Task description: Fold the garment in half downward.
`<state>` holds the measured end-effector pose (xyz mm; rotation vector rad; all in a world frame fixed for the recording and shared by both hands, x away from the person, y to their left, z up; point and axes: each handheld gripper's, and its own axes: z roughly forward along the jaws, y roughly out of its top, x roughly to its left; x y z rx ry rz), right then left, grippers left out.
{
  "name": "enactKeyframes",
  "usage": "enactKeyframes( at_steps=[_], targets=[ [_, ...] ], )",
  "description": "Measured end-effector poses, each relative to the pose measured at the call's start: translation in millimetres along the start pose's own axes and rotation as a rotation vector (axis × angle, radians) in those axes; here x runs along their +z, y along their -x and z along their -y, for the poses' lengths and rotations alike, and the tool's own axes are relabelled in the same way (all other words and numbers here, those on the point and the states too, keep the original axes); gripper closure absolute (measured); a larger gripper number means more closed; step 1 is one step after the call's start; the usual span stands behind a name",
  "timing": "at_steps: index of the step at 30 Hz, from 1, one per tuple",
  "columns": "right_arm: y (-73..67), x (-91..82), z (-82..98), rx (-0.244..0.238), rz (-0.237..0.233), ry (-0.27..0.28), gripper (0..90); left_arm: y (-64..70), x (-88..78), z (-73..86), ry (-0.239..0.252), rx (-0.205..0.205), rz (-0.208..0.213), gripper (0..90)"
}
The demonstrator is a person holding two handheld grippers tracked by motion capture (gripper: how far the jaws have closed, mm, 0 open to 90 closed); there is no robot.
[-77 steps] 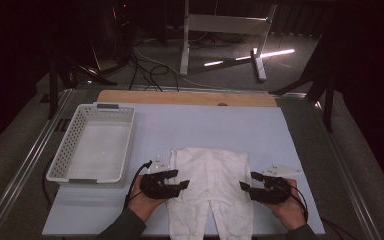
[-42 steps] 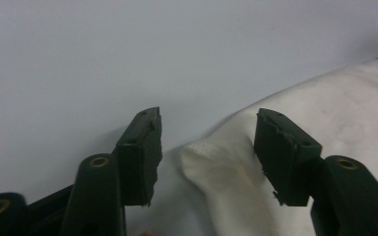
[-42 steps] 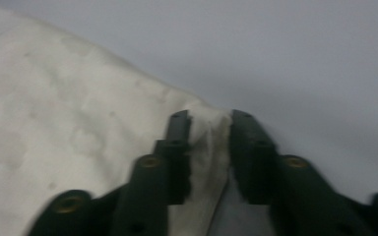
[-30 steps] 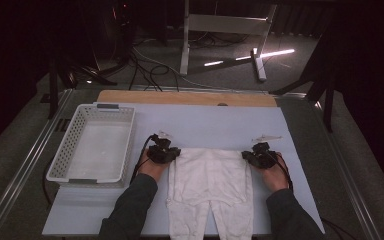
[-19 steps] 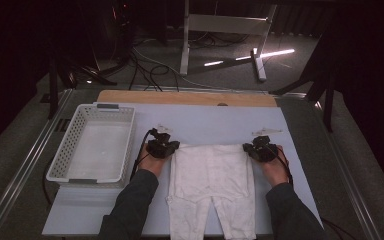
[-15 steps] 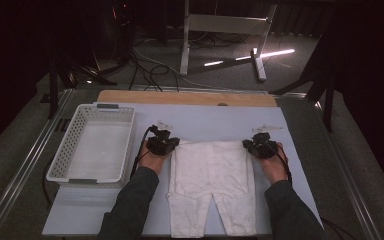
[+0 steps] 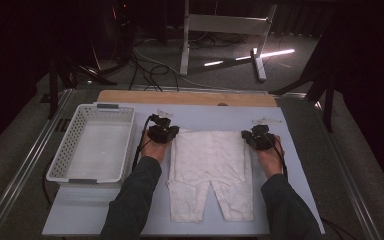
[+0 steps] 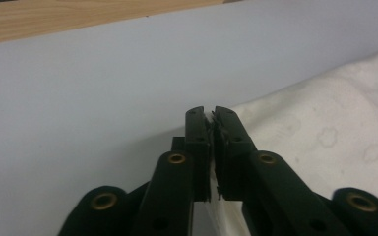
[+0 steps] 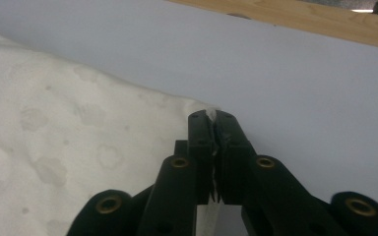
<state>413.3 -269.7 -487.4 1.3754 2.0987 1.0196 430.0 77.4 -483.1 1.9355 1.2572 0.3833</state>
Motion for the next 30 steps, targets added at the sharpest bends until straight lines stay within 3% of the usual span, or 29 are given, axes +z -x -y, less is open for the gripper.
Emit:
enactKeyframes(
  at_steps=[3, 6, 9, 16, 18, 24, 30],
  targets=[
    [1.4, 1.7, 1.7, 0.029, -0.014, 0.005, 52.4, -1.2, -1.1, 0.8, 0.010, -0.038, 0.017, 55.6],
    [0.0, -2.1, 2.9, 0.038, -0.010, 0.002, 35.8, 0.9, -6.2, 2.2, 0.029, -0.043, 0.046, 37.6],
    [-0.8, -5.9, 3.3, 0.045, -0.014, -0.002, 33.2, 3.9, -11.3, 4.2, 0.048, -0.043, 0.074, 28.5],
    [-14.5, -26.2, 9.2, -0.004, -0.047, -0.013, 30.4, 22.5, -33.3, 17.7, 0.082, 0.016, 0.169, 23.0],
    [-19.1, -34.9, 13.5, 0.007, -0.072, 0.009, 30.6, 25.9, -39.1, 20.9, 0.088, 0.019, 0.189, 21.3],
    [-31.9, -55.0, 28.4, 0.001, -0.101, 0.030, 29.7, 37.7, -52.4, 34.3, 0.098, 0.056, 0.212, 19.8],
    [-41.0, -67.8, 42.8, -0.028, -0.114, 0.032, 29.7, 44.8, -59.4, 53.4, 0.098, 0.052, 0.222, 20.0]
  ],
)
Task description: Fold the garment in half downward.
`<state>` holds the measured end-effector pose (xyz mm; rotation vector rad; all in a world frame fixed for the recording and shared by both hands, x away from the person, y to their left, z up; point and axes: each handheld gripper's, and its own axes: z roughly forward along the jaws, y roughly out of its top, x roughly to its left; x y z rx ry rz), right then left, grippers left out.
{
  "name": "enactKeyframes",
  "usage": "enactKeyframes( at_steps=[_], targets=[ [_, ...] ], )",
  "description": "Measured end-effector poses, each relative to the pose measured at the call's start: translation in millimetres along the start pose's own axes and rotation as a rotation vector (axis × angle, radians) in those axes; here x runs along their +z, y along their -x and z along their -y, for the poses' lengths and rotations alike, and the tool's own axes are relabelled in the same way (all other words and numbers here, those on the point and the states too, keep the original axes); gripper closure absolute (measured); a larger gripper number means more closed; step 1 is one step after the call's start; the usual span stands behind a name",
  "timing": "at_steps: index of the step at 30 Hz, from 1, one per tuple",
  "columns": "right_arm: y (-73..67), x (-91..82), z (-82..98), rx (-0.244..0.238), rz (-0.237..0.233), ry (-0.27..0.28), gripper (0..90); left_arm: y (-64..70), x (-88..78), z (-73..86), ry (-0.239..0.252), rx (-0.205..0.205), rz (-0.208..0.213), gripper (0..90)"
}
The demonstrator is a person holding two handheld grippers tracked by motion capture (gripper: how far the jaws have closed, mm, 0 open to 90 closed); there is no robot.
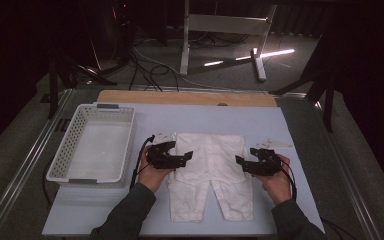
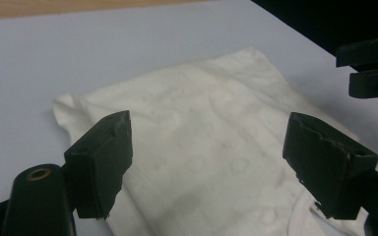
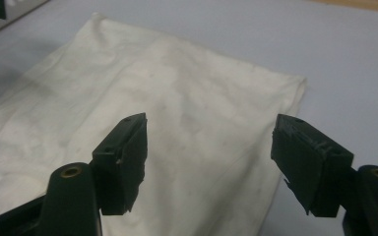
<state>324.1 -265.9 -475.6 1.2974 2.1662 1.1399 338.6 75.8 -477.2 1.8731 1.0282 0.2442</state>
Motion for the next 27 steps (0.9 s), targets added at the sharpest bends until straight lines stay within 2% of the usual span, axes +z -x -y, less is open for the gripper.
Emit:
enactKeyframes(
  at_steps=[2, 6, 11, 17, 22, 24, 27],
  targets=[
    [-2.4, -3.4, 6.9, 0.004, -0.011, 0.003, 30.4, 2.2, -1.4, 7.3, -0.009, 0.003, -0.004, 20.1],
    [-5.8, -6.0, 20.4, 0.001, -0.021, -0.025, 32.5, 5.8, -3.4, 21.1, -0.022, -0.004, -0.007, 20.9],
    [-8.1, -7.2, 34.5, -0.023, -0.017, -0.057, 35.2, 9.4, -6.0, 36.3, -0.033, -0.010, -0.012, 22.4],
    [-7.2, -10.4, 40.5, -0.009, -0.020, -0.064, 38.6, 11.3, -3.3, 49.1, -0.080, 0.005, -0.027, 25.7],
    [-8.3, -9.9, 45.2, -0.019, -0.031, -0.084, 43.4, 10.6, -0.9, 55.1, -0.117, -0.018, -0.012, 35.5],
    [-8.3, -9.2, 45.9, -0.020, -0.029, -0.086, 44.4, 12.7, 0.0, 56.4, -0.122, -0.001, -0.035, 37.3],
    [-9.0, -8.3, 46.7, -0.018, -0.036, -0.095, 45.9, 12.0, 0.9, 58.9, -0.132, -0.005, -0.049, 37.4]
  ],
)
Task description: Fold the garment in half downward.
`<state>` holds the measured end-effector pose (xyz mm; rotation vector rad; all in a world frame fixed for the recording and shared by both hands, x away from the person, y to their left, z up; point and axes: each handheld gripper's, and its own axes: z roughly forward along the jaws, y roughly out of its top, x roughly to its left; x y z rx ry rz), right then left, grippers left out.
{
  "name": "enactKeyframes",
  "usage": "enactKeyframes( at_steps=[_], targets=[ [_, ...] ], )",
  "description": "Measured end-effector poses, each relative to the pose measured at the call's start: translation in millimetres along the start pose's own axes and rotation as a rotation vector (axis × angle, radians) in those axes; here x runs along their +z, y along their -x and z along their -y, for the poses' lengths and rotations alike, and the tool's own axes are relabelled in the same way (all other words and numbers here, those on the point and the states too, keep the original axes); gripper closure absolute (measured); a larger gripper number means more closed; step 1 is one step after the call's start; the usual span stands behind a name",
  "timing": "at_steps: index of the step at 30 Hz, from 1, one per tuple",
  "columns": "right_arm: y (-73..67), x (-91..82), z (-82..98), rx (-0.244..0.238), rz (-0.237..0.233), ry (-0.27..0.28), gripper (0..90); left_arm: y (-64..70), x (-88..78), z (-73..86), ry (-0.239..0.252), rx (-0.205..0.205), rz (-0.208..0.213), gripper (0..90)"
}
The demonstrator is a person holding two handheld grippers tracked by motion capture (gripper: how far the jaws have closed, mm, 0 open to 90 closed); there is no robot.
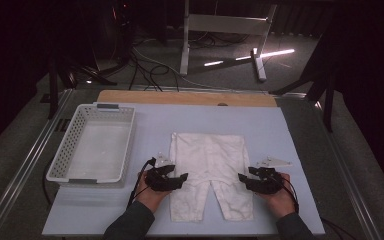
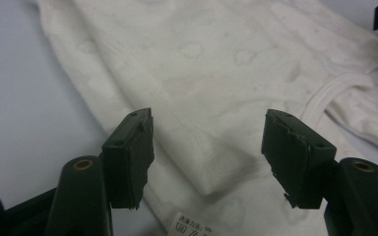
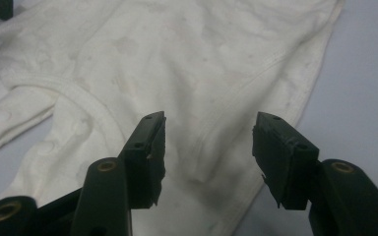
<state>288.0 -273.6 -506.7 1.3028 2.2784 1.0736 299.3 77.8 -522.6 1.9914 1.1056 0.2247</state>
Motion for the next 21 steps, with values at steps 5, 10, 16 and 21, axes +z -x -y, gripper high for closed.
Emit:
enactKeyframes(
  at_steps=[5, 10, 16, 21],
  targets=[
    [-1.9, 3.1, 2.2, -0.007, -0.008, -0.020, 48.3, -2.0, 1.0, 2.0, -0.020, -0.003, -0.012, 37.2],
    [-1.8, 6.1, 3.6, -0.007, -0.020, -0.049, 54.5, 0.0, 0.9, 2.6, -0.027, 0.005, -0.016, 44.9],
    [-1.4, 10.1, 4.1, -0.013, -0.041, -0.074, 70.7, 0.6, 1.6, 2.6, -0.040, 0.009, 0.001, 68.8],
    [-3.6, 10.2, 2.1, -0.032, -0.054, -0.081, 84.6, 0.2, 0.9, 1.4, -0.042, 0.008, 0.025, 86.3]
  ],
)
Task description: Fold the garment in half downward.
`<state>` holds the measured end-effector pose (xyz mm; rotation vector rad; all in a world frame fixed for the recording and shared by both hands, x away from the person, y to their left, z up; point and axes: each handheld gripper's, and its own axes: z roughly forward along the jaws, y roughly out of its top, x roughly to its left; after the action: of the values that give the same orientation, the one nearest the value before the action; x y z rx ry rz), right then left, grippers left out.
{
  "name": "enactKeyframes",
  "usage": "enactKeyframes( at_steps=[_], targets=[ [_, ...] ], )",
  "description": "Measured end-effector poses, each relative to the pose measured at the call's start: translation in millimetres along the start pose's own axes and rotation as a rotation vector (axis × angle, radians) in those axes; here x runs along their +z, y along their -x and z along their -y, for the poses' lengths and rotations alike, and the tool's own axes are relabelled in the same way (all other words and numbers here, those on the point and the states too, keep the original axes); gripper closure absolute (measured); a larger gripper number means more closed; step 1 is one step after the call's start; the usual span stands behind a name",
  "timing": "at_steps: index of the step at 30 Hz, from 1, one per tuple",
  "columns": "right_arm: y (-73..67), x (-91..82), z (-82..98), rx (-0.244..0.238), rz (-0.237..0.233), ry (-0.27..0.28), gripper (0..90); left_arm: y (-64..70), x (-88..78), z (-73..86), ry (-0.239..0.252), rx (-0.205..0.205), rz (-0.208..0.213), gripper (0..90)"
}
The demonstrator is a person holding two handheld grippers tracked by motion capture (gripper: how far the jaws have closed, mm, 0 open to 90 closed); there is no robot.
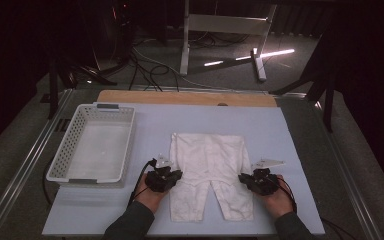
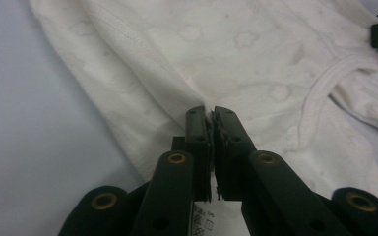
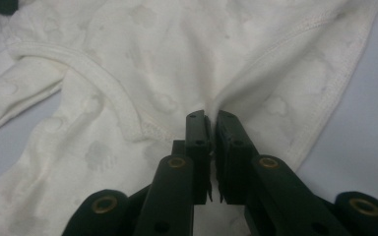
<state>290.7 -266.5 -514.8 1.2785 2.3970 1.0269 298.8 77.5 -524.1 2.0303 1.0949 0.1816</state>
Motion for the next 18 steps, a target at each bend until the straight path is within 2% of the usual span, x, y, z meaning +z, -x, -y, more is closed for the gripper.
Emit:
enactKeyframes(
  at_steps=[6, 12, 18],
  targets=[
    [-2.0, -7.3, -1.4, -0.008, -0.005, 0.025, 85.6, 0.4, -7.5, -2.1, 0.021, 0.009, 0.017, 87.2],
    [-4.9, -21.6, -3.0, -0.007, -0.015, 0.076, 85.5, 2.5, -22.3, -4.6, 0.053, 0.000, 0.046, 87.1],
    [-12.5, -33.4, 0.3, -0.010, -0.032, 0.095, 85.5, 9.0, -37.2, -2.1, 0.070, 0.000, 0.072, 87.2]
  ],
)
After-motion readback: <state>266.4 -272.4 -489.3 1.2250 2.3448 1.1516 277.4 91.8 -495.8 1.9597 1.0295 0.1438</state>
